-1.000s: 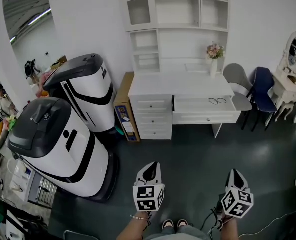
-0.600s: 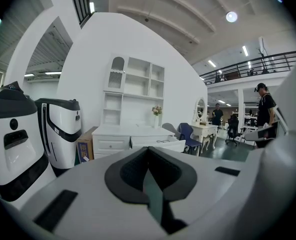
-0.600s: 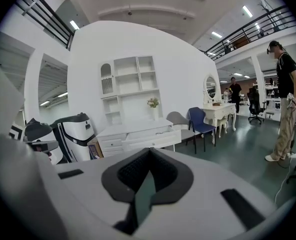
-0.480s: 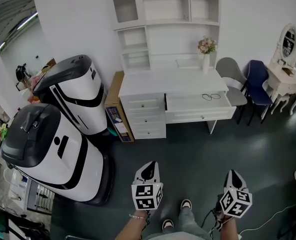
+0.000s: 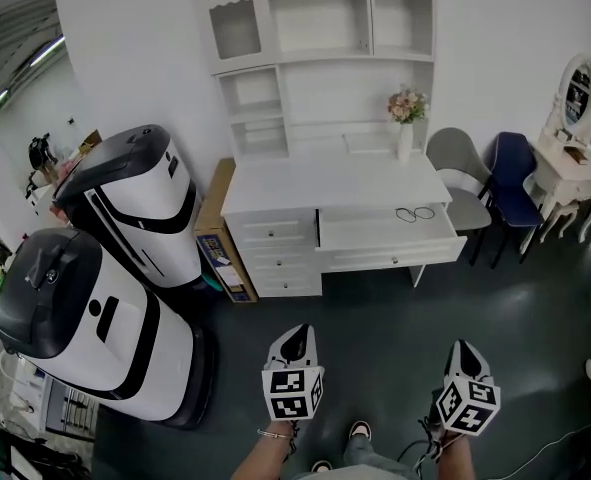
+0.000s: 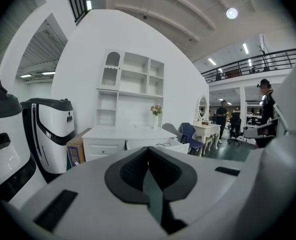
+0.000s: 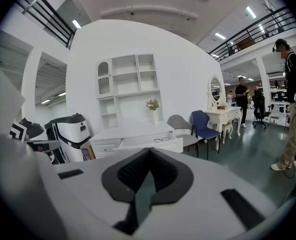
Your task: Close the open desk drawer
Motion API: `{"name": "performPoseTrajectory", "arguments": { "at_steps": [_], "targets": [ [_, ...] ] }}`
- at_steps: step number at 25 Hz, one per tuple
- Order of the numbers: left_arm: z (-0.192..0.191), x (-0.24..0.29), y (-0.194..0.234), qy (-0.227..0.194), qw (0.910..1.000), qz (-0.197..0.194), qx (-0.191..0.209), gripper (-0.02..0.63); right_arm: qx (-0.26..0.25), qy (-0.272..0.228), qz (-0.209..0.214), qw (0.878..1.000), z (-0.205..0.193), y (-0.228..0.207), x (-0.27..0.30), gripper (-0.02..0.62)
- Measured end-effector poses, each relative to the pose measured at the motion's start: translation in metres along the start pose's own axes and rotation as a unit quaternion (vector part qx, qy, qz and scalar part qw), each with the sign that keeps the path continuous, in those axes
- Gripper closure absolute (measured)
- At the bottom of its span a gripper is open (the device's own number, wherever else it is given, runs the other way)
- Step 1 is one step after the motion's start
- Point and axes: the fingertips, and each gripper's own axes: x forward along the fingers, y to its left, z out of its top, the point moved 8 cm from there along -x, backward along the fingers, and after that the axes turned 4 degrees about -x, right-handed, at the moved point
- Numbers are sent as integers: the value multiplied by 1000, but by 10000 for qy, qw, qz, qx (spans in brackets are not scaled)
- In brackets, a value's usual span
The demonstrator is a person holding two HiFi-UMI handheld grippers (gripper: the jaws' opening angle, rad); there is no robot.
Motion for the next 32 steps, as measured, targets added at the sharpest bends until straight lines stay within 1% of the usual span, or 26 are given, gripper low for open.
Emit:
{"name": "performPoseTrajectory", "arguments": {
  "at_steps": [4, 9, 16, 25, 29, 32],
  "targets": [
    [8, 32, -11, 27, 10000, 31, -2, 588, 2, 9, 31, 10000, 13, -16, 29, 589],
    [13, 65, -23, 103, 9999, 99, 42, 588, 55, 67, 72, 9999, 20, -38, 61, 589],
    [19, 100, -38, 203, 9996, 215, 23, 588, 142, 107, 67, 9998, 29, -72, 96, 589],
    [26, 141, -40, 281, 9993, 234, 63, 588, 239, 243, 136, 9993, 30, -79, 136, 589],
    [28, 168, -34, 304, 9992, 241, 32, 588, 225, 289, 123, 9993, 33, -80, 160, 589],
    [34, 196, -32, 299, 9993, 206, 7, 588, 219, 273, 69, 9994, 43, -85, 183, 589]
  ]
}}
